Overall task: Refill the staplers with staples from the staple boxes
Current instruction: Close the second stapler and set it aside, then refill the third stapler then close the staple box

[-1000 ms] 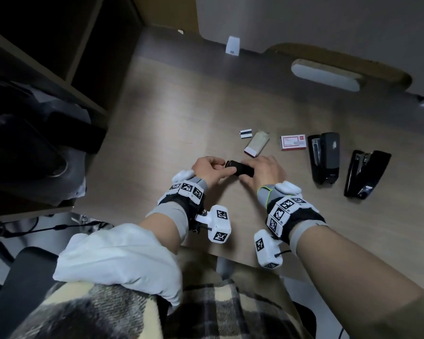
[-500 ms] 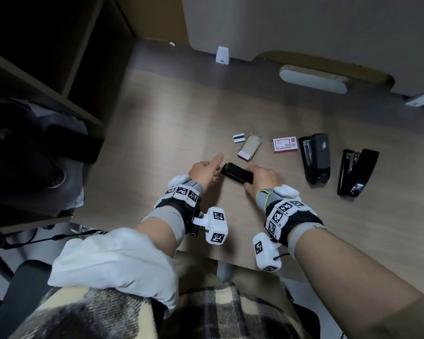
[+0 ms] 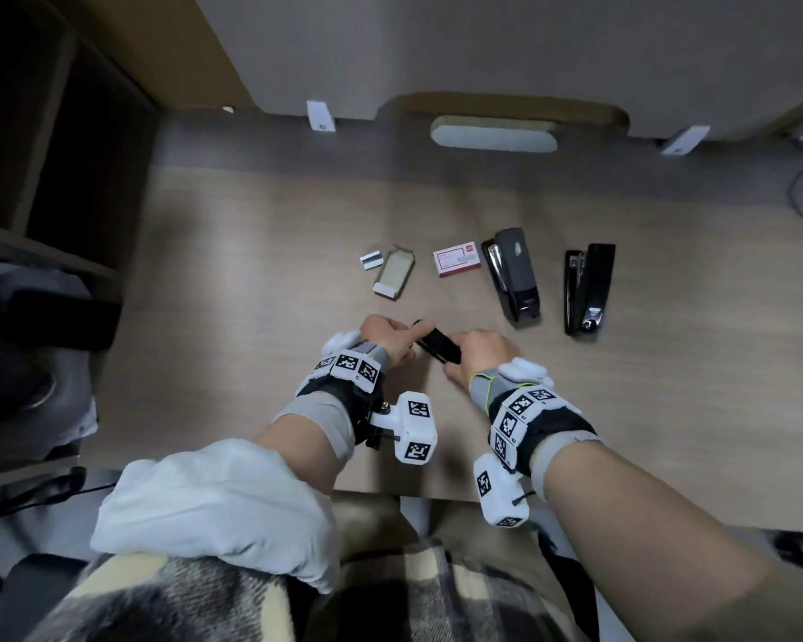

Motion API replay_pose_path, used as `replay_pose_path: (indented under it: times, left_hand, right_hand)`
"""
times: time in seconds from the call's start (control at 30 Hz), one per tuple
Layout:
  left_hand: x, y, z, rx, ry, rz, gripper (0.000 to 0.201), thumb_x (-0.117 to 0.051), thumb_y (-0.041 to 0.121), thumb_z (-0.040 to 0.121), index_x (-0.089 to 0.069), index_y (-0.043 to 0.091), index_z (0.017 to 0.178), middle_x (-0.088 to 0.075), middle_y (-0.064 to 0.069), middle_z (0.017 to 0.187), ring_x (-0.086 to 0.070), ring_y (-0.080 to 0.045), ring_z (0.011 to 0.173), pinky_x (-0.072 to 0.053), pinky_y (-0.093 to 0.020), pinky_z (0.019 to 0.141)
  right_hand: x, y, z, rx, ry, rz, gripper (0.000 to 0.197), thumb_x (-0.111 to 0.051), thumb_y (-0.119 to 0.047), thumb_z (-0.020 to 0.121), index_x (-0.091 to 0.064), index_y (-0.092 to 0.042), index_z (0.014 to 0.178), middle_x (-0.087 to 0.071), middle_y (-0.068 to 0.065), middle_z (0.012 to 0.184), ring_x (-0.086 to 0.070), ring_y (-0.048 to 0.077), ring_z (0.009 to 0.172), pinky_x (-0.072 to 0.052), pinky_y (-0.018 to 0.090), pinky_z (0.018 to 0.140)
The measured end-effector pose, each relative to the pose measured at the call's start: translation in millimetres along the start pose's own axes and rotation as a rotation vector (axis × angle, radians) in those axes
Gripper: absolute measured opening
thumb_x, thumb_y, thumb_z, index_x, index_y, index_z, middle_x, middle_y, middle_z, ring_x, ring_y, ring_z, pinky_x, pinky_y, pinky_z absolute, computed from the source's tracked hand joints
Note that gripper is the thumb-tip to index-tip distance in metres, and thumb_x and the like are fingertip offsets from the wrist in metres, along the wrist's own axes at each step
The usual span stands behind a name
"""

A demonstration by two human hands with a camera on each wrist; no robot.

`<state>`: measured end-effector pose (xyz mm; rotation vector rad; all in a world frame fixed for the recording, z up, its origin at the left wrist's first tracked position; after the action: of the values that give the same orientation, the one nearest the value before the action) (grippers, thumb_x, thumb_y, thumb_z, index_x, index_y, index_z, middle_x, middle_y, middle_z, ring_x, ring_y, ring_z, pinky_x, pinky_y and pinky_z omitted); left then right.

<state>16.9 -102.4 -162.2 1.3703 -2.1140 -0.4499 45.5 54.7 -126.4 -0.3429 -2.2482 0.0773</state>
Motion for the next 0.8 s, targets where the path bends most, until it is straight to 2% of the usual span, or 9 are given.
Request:
replay_pose_path:
  times: [0.07,0.13,0.23,0.37,0.47,0.57,0.63,0.7,0.8]
  left_hand:
    - [-8.6,-0.6,0.5,-0.006,0.042,0.028,0.049,-0.079,0.050,0.070,-0.070,0.002,0.069,-0.071,-0.026,0.072,-0.056,-0.022,0.061,-0.057,-0.051,0.081]
    - [-16.0,3.8,-0.4,-0.024,0.073,0.046,0.054,-0.078,0.048,0.075,-0.073,-0.005,0.080,-0.073,-0.027,0.079,-0.054,-0.021,0.060,-0.058,-0.047,0.074]
    - [-20.3,8.6,-1.9,-0.027,0.056,0.050,0.051,-0.077,0.054,0.073,-0.074,0.004,0.086,-0.072,-0.018,0.075,-0.054,-0.020,0.063,-0.047,-0.032,0.066]
    - [-38.1,21.0,-13.7,0.002,0.012,0.025,0.060,-0.076,0.070,0.058,-0.071,0.013,0.077,-0.072,-0.013,0.067,-0.056,-0.019,0.059,-0.047,-0.030,0.066]
    - [-62.8,29.4,-16.7,0.003,-0.056,-0.036,0.055,-0.085,0.055,0.059,-0.065,0.011,0.085,-0.064,-0.009,0.075,-0.057,-0.022,0.067,-0.051,-0.034,0.068]
    - [-85.6,31.2,-20.3,0.006,-0.102,-0.055,0.060,-0.092,0.031,0.062,-0.056,0.011,0.106,-0.066,-0.006,0.089,-0.067,-0.026,0.083,-0.060,-0.043,0.085]
    - [-102.8,29.2,-24.6,0.023,-0.148,-0.031,0.059,-0.089,0.021,0.069,-0.056,0.005,0.115,-0.064,-0.006,0.085,-0.065,-0.024,0.082,-0.058,-0.042,0.087]
    - [-113.0,34.9,-28.3,0.001,-0.164,-0.015,0.055,-0.089,0.022,0.068,-0.062,0.000,0.110,-0.064,-0.008,0.079,-0.062,-0.021,0.073,-0.058,-0.037,0.081]
    - [-124.8,65.1,-36.3,-0.056,-0.172,-0.008,0.039,-0.087,0.022,0.068,-0.067,0.005,0.096,-0.068,-0.006,0.077,-0.062,-0.019,0.069,-0.057,-0.033,0.075]
  right_hand:
    - [-6.0,9.0,-0.6,0.011,0.004,0.024,0.030,-0.064,-0.040,0.081,-0.065,-0.035,0.110,-0.069,0.003,0.099,-0.065,0.028,0.091,-0.043,0.026,0.066]
    - [-11.0,16.7,-1.3,0.016,0.000,0.047,0.032,-0.066,-0.044,0.081,-0.064,-0.035,0.113,-0.068,0.003,0.101,-0.065,0.028,0.093,-0.044,0.027,0.068]
    - [-10.4,17.6,-1.7,0.023,-0.006,0.079,0.031,-0.064,-0.041,0.082,-0.065,-0.033,0.112,-0.069,0.003,0.101,-0.066,0.029,0.091,-0.044,0.028,0.067]
    - [-3.9,37.6,-6.1,-0.005,-0.030,0.144,0.031,-0.064,-0.035,0.078,-0.067,-0.027,0.107,-0.072,0.003,0.097,-0.066,0.028,0.086,-0.043,0.026,0.064]
    - [-1.9,55.0,-11.9,-0.041,-0.034,0.212,0.033,-0.067,-0.034,0.077,-0.065,-0.022,0.108,-0.071,0.005,0.100,-0.066,0.029,0.090,-0.048,0.028,0.067]
    - [1.1,76.4,-17.4,-0.081,-0.029,0.253,0.035,-0.067,-0.035,0.078,-0.064,-0.023,0.111,-0.071,0.005,0.102,-0.066,0.030,0.092,-0.049,0.028,0.071]
    - [2.5,93.0,-22.0,-0.099,-0.033,0.290,0.035,-0.068,-0.037,0.076,-0.065,-0.027,0.109,-0.072,0.003,0.099,-0.067,0.028,0.089,-0.053,0.028,0.072]
    - [6.9,104.4,-27.1,-0.094,-0.030,0.339,0.039,-0.067,-0.043,0.073,-0.063,-0.029,0.109,-0.072,-0.001,0.096,-0.067,0.025,0.088,-0.054,0.030,0.072]
    - [30.8,118.0,-33.1,-0.082,0.013,0.388,0.046,-0.062,-0.053,0.072,-0.057,-0.030,0.112,-0.070,-0.002,0.096,-0.066,0.026,0.089,-0.054,0.032,0.071]
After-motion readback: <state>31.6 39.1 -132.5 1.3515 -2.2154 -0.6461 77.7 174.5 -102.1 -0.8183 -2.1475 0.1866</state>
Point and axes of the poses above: each hand's wrist, its own z-axis towards the middle knuckle, its own x-axis out of the back of the hand, y = z × x, the point moved 9 cm from there along z, towards the middle knuckle
